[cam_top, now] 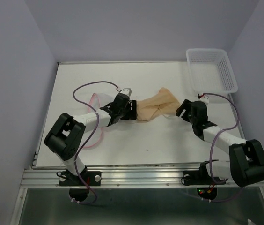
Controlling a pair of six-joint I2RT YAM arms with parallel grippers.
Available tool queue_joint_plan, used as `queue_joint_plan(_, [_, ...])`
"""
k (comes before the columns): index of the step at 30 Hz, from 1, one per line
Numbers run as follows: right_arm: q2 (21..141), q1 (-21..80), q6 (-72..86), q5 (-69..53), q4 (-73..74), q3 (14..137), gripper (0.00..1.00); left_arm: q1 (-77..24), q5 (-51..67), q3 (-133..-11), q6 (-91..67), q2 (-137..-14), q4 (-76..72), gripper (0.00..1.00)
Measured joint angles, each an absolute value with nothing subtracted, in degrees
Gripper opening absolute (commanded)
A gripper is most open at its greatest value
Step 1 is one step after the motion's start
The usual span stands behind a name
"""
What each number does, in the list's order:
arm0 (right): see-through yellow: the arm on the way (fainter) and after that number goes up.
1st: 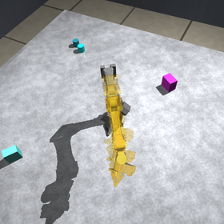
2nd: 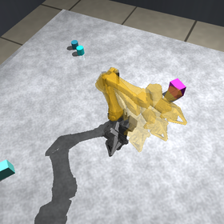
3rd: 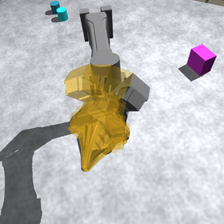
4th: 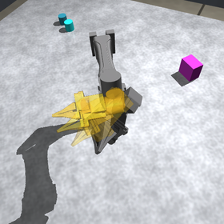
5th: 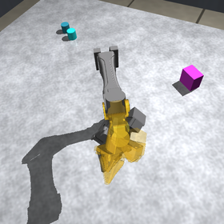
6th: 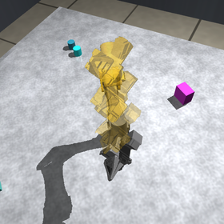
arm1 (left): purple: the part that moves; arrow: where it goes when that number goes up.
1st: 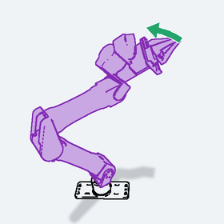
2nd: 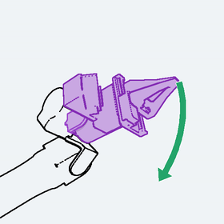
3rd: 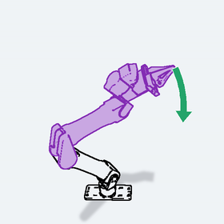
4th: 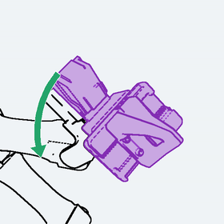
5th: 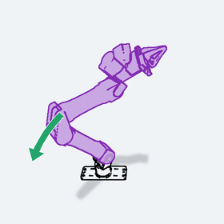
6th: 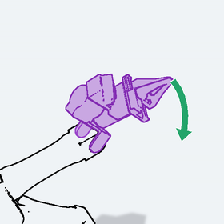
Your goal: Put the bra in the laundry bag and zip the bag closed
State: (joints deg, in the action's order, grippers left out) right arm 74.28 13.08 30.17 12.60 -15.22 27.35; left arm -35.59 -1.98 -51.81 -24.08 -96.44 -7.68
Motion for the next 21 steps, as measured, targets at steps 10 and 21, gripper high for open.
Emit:
queue_joint_plan(10, [70.0,13.1,29.4,9.1,-12.5,35.2,0.96,-36.0,-1.8,-55.9,-22.7,-87.3,-8.4,0.95])
queue_joint_plan(21, [91.5,12.6,25.7,8.7,-13.7,48.6,1.0,-35.9,0.3,-61.6,-21.5,-93.4,-9.6,0.99])
